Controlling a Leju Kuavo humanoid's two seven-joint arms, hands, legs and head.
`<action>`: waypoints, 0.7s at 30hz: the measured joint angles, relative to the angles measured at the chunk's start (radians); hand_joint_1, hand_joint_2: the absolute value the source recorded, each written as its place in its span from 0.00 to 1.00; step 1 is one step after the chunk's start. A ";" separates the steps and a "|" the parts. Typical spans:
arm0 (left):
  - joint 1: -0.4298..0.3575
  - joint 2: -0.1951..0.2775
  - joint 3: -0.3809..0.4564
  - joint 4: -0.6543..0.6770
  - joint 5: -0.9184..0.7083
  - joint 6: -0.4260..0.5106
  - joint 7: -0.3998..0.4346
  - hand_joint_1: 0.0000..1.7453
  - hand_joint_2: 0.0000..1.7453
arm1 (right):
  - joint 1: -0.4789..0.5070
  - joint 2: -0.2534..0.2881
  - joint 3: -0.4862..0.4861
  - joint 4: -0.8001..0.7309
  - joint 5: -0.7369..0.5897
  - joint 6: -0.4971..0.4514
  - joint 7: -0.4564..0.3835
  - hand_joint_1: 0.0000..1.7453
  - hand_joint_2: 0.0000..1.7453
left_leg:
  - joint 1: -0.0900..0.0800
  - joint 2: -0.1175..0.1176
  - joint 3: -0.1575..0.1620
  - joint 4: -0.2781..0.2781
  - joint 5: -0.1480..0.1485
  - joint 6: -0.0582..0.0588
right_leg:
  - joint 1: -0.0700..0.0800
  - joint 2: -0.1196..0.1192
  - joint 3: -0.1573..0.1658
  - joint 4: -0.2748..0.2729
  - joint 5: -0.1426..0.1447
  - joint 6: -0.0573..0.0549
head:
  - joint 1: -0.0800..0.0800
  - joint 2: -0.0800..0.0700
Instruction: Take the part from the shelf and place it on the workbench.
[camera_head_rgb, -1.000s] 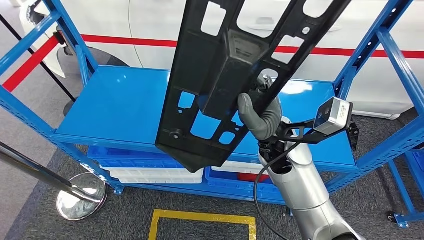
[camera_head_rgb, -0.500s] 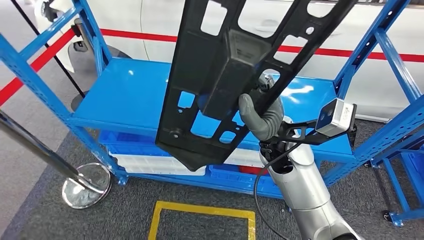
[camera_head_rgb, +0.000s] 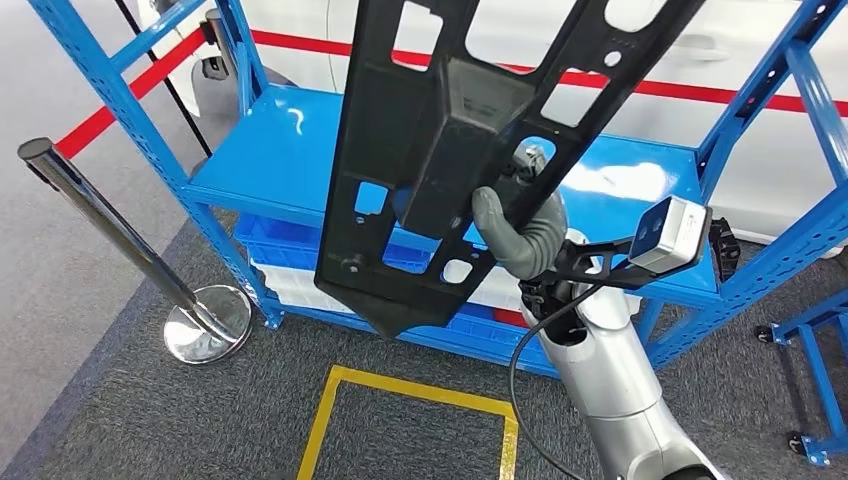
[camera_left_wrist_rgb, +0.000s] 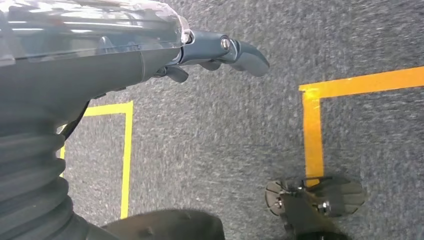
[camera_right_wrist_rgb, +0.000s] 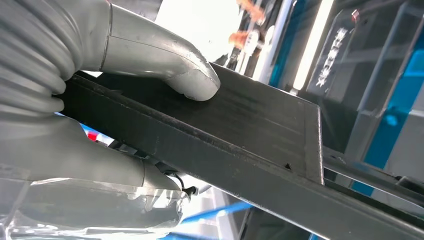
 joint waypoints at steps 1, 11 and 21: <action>-0.001 0.000 0.000 0.000 -0.001 0.000 -0.002 0.00 1.00 | -0.001 0.001 0.000 -0.002 0.001 0.000 0.000 0.99 1.00 | 0.001 0.027 -0.020 0.053 -0.046 -0.002 | 0.003 -0.015 -0.006 -0.002 0.008 -0.005 | 0.000 0.000; -0.002 -0.002 -0.001 0.000 -0.013 0.002 0.002 0.00 1.00 | -0.003 0.003 -0.002 -0.006 0.013 0.000 0.005 0.99 1.00 | -0.010 0.133 0.157 -0.033 -0.081 0.011 | 0.022 -0.143 -0.059 0.012 0.043 0.012 | 0.000 0.000; 0.005 -0.004 -0.001 0.000 -0.015 0.006 0.004 0.00 1.00 | 0.001 0.005 -0.004 -0.009 0.031 -0.001 0.015 0.99 1.00 | -0.006 0.029 0.130 -0.044 -0.052 0.054 | 0.004 -0.022 -0.177 0.274 -0.061 0.043 | 0.000 0.000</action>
